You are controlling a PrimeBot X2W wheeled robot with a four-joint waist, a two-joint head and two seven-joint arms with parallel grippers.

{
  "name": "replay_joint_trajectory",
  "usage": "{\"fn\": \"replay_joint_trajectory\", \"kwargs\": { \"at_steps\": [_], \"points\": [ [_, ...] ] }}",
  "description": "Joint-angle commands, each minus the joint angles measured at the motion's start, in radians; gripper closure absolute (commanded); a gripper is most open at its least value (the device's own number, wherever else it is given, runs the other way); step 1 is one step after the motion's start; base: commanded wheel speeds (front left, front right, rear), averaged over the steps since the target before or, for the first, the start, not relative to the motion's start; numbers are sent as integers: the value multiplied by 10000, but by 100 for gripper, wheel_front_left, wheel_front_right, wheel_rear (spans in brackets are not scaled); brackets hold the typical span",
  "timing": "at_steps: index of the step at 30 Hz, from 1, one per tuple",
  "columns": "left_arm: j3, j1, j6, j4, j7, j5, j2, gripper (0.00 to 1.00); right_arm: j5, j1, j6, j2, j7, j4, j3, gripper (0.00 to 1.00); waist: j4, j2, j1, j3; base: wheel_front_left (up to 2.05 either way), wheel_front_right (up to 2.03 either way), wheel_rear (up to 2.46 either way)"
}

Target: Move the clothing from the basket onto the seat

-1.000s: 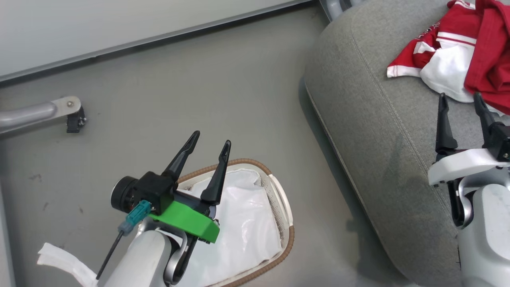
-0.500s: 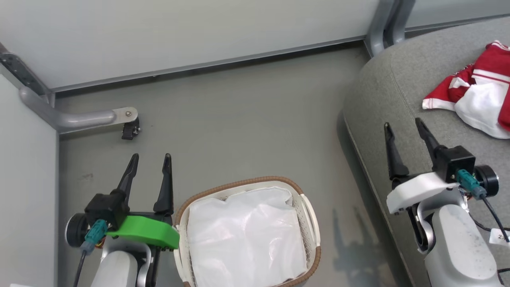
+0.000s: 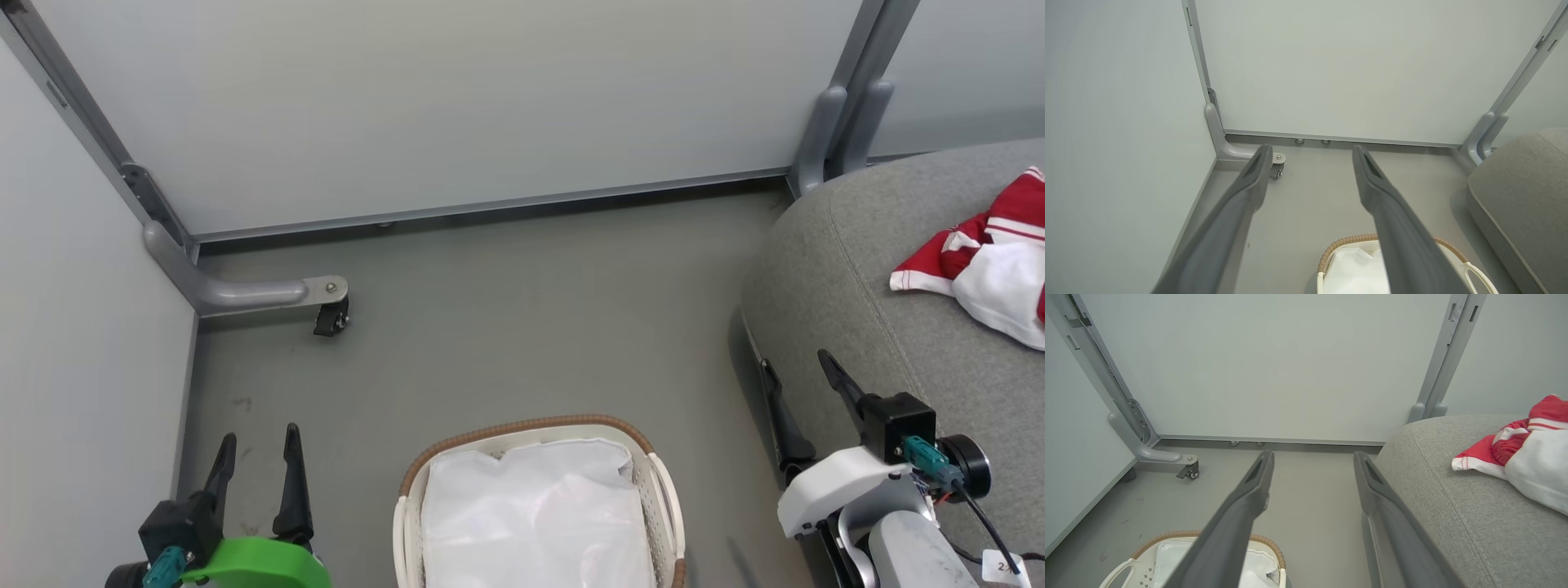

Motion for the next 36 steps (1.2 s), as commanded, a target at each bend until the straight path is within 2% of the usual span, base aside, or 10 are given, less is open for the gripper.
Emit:
{"fn": "replay_joint_trajectory", "kwargs": {
  "at_steps": [1, 8, 9, 14, 36],
  "points": [
    [57, 235, -19, -33, 8, -86, 15, 0, 92, 207, -14, -42, 0, 8, -3, 0, 156, 0, 1, -309, 0, 0, 0],
    [139, 745, -21, 15, 8, -529, 12, 0, 251, 628, -13, -39, 0, 34, -31, 0, 178, 0, 1, -471, 0, 0, 0],
    [104, 669, 0, 33, -2, -474, -2, 100, 204, 539, 0, 0, 0, 16, -12, 100, 173, 0, 1, -469, 0, 0, 0],
    [60, 680, 0, 383, 57, -667, -53, 100, 368, 711, 0, 77, 86, 375, -47, 100, 177, 0, 1, -478, 0, 0, 0],
    [369, 241, -6, -20, 1097, -4344, -34, 100, 4567, 765, -2, 47, 1104, -210, -358, 100, 200, 0, 1, -496, 0, 0, 0]
  ]
}}
